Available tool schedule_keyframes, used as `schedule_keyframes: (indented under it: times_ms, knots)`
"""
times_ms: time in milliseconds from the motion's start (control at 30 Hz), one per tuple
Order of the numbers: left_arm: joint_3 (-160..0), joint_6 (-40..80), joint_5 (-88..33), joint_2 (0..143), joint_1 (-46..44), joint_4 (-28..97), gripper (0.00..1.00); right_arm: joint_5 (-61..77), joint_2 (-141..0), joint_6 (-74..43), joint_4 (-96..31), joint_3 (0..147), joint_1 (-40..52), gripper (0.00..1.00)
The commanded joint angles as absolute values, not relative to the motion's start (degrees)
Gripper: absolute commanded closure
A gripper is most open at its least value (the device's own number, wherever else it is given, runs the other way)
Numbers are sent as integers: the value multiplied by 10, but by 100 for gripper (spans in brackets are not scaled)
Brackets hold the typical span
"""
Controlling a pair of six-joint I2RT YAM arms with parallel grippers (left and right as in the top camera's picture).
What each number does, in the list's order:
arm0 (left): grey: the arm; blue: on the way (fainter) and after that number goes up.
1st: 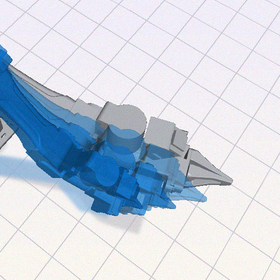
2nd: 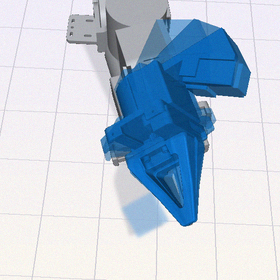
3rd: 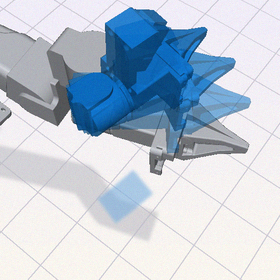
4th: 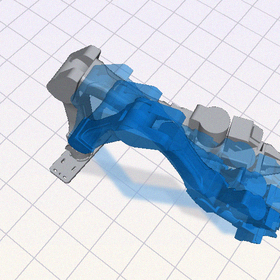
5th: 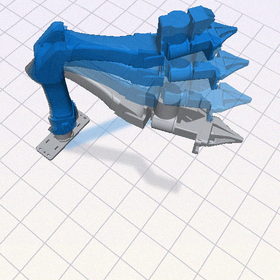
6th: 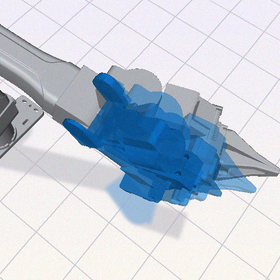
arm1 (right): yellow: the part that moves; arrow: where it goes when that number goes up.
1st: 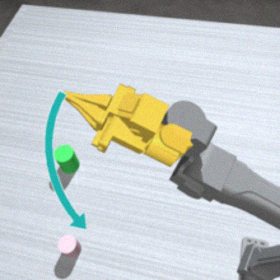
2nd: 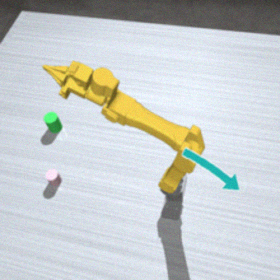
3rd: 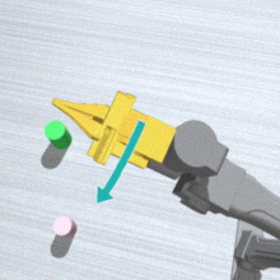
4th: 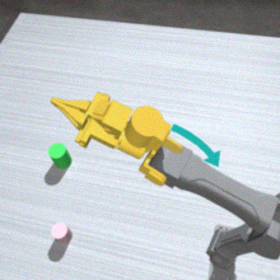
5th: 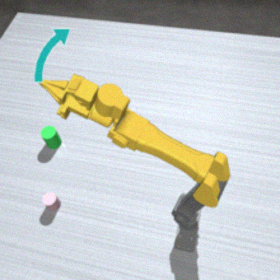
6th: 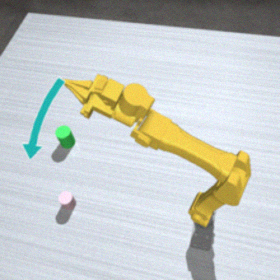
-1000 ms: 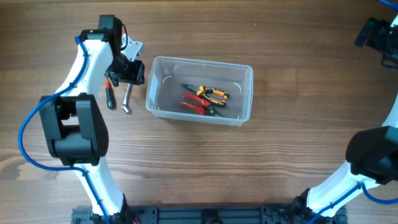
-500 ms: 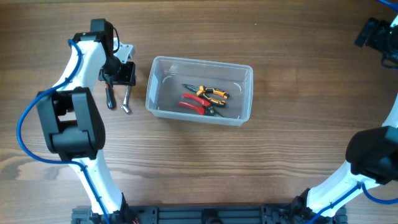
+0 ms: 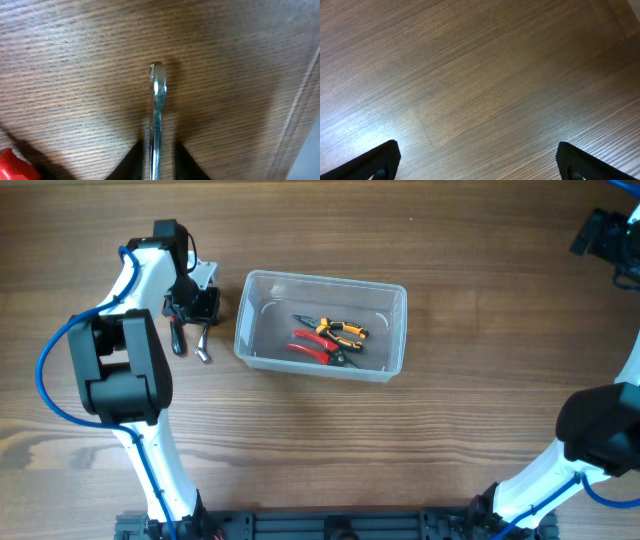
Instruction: Pack container
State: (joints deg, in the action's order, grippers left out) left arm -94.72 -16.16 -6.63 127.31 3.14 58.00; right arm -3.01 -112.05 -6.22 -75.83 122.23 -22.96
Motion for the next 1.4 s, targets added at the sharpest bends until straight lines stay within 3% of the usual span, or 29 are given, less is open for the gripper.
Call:
schedule_keyframes:
  times_ms: [0, 67, 467, 700, 1000, 1200, 1367]
  knots:
    - [-943, -162, -63, 1299, 32, 587, 91, -25, -1117, -64, -757, 1225, -227, 0]
    - [-943, -162, -63, 1299, 32, 587, 96, -25, -1117, -64, -757, 1225, -227, 0]
    - [-1020, -163, 12, 1199, 33, 601, 96, -25, -1117, -64, -757, 1225, -227, 0]
    - [-1050, -196, -62, 1077, 16, 580, 96, -25, -1117, -64, -757, 1225, -227, 0]
    - [-1050, -384, -187, 1014, -132, 600, 96, -25, -1117, -64, -757, 1225, -227, 0]
    - [-1050, -536, -182, 1021, -256, 638, 96, -25, -1117, -64, -757, 1225, -227, 0]
    - [-1050, -571, -147, 1055, -311, 661, 96, -25, -1117, -64, -757, 1225, -227, 0]
